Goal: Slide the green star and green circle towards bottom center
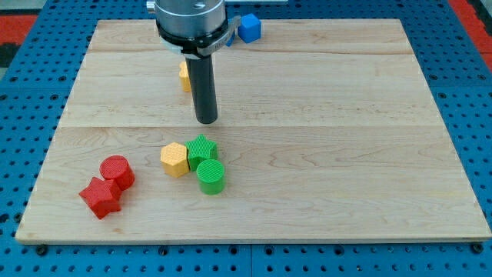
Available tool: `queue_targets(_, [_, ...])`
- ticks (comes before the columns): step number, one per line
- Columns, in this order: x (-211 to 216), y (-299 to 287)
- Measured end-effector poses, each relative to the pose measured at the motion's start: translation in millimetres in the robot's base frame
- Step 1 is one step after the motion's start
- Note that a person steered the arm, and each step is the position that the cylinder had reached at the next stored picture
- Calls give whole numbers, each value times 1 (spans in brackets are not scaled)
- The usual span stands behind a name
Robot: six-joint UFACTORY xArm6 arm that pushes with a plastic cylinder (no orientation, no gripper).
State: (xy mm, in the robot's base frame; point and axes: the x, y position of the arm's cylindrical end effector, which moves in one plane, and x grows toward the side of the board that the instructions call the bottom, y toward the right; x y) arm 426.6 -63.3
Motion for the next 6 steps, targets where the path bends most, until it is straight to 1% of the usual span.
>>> queue_targets(1, [36, 5])
queue_targets(2, [58, 2])
queue_targets(3, [38, -16])
queue_targets(4, [64, -18])
queue_targets(5, [90, -7])
queue_targets(6, [102, 0])
